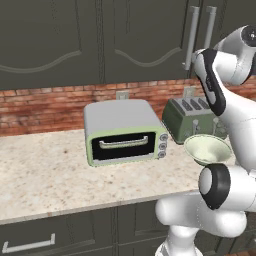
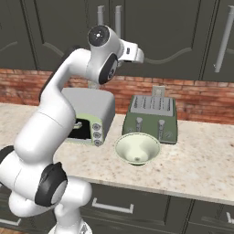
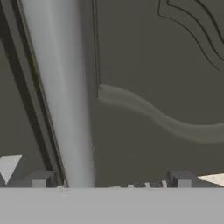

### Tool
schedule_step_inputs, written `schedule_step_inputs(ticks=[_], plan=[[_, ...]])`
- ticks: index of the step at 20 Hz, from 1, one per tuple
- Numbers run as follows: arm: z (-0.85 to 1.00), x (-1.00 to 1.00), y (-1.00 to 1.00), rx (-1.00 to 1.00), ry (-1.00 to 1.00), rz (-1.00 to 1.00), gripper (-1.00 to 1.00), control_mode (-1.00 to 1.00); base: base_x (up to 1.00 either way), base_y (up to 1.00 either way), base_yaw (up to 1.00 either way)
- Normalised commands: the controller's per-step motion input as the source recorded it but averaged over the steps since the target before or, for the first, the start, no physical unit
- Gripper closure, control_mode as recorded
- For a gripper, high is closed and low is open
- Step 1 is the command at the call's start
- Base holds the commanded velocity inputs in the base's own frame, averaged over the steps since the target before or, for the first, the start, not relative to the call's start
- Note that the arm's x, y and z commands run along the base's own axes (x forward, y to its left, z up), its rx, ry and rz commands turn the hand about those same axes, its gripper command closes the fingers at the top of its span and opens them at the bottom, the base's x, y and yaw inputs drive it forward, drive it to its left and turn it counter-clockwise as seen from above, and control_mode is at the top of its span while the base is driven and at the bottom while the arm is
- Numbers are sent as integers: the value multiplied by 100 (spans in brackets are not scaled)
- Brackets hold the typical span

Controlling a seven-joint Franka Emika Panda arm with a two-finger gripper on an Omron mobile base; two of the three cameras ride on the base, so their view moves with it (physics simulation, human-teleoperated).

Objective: Open the cabinet. Pick the banana and mango from the cabinet and place them into the bowl. Then close the cabinet.

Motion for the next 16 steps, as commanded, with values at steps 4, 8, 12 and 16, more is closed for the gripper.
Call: schedule_step_inputs(ticks=[4, 8, 12, 16], plan=[[0, 52, 0, 0, -3, 0, -100, -100, 0, 0, 0], [0, 56, 0, 0, 0, 0, -100, -100, 0, 0, 0], [0, 57, 0, 0, 0, 0, -100, -100, 0, 0, 0], [-1, 59, 0, 0, 0, 0, -100, -100, 0, 0, 0]])
